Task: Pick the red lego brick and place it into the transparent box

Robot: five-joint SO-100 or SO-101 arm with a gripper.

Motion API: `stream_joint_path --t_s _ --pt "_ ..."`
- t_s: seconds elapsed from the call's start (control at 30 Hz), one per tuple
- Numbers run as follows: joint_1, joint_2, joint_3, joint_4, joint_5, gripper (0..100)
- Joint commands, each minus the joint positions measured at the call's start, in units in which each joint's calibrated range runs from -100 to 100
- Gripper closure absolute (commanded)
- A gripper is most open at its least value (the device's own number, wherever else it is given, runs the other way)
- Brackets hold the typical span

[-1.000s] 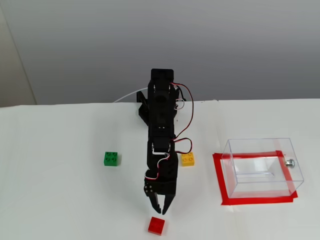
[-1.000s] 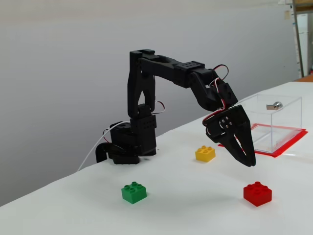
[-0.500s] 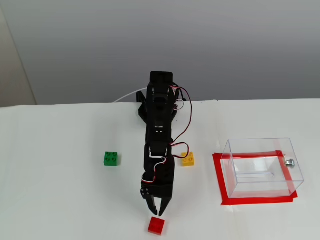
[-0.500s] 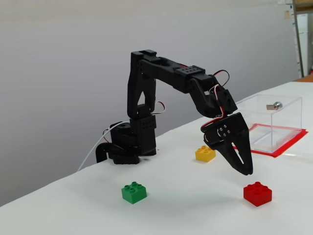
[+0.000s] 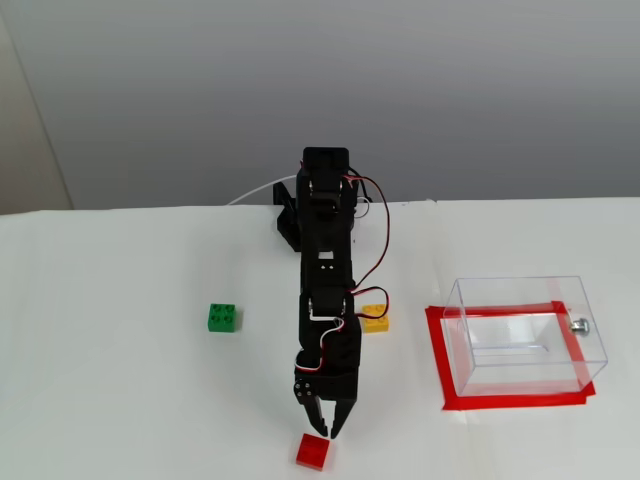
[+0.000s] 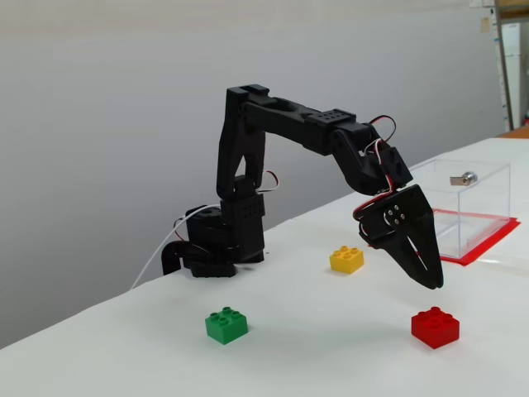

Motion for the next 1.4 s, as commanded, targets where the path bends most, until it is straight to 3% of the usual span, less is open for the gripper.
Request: stream_joint_path --t_s 0.0,0.07,0.23,0.37,1.37 --pt "0.58 -0.45 -2.64 -0.55 -0.29 97" --pt "0.58 -0.45 -2.64 -0.55 -0.29 93" --pt "0.51 -0.28 -2.55 -0.55 -0.29 68" --pt "0.51 -0.2 -2.19 -0.55 -0.29 59" --pt "-1.41 6.17 -2.64 -7.25 -0.29 59"
